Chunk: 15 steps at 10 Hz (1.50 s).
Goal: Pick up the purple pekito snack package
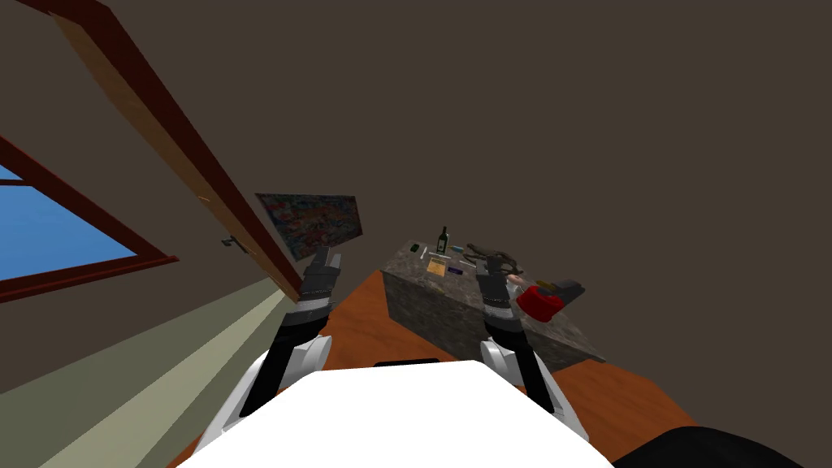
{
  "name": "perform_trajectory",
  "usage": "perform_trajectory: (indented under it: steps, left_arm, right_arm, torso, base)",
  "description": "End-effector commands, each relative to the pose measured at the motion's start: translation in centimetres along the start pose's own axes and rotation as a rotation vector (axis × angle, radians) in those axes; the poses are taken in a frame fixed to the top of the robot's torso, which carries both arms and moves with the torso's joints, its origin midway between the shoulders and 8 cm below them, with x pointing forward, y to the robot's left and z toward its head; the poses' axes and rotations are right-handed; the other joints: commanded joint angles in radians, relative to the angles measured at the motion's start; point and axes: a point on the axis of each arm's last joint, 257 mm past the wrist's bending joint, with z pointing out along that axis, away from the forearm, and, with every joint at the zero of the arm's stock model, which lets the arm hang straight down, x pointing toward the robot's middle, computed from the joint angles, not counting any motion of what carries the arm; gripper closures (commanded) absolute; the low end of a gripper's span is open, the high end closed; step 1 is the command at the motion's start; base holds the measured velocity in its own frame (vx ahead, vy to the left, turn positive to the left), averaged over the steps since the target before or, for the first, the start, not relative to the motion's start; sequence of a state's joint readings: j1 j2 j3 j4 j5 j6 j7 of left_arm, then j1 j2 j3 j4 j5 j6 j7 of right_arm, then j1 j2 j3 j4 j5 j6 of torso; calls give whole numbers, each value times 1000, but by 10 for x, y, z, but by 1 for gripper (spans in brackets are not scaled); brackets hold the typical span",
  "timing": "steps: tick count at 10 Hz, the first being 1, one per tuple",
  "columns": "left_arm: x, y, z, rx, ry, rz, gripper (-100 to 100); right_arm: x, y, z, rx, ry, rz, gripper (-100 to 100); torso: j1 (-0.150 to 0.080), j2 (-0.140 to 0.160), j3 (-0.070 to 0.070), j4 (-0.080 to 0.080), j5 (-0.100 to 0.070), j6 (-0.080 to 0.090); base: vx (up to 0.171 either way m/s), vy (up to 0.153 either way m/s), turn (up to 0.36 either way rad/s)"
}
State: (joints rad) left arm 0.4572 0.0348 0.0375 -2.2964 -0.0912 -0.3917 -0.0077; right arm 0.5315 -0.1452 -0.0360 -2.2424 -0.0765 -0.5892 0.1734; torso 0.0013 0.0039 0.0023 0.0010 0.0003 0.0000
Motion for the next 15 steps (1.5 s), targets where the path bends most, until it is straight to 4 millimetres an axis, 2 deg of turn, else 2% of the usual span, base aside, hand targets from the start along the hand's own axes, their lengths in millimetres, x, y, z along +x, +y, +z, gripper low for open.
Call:
perform_trajectory:
  steps: [1,6,9,11,14,15]
  left_arm:
    - [0,0,0,0,0,0,0]
    - [0,0,0,0,0,0,0]
    - [0,0,0,0,0,0,0]
    - [0,0,0,0,0,0,0]
    - [0,0,0,0,0,0,0]
    - [0,0,0,0,0,0,0]
  right_arm:
    - [9,-4,0,1,56,-18,-100]
    - [30,-15,-4,0,197,-69,-100]
    - [46,-31,-11,11,307,-114,-100]
    - [48,-30,-12,6,340,-128,-100]
    - [62,-50,-24,23,456,-180,-100]
    - [63,-50,-25,18,486,-193,-100]
  torso:
    - [0,0,0,0,0,0]
    - [2,2,1,0,0,0]
    - [1,1,1,0,0,0]
    - [1,1,1,0,0,0]
    - [0,-1,0,0,0,0]
    - [1,0,0,0,0,0]
  base:
    - [-67,27,49]
    - [-75,41,38]
    - [-79,41,60]
    - [-53,26,17]
    - [-58,40,85]
    - [-65,41,51]
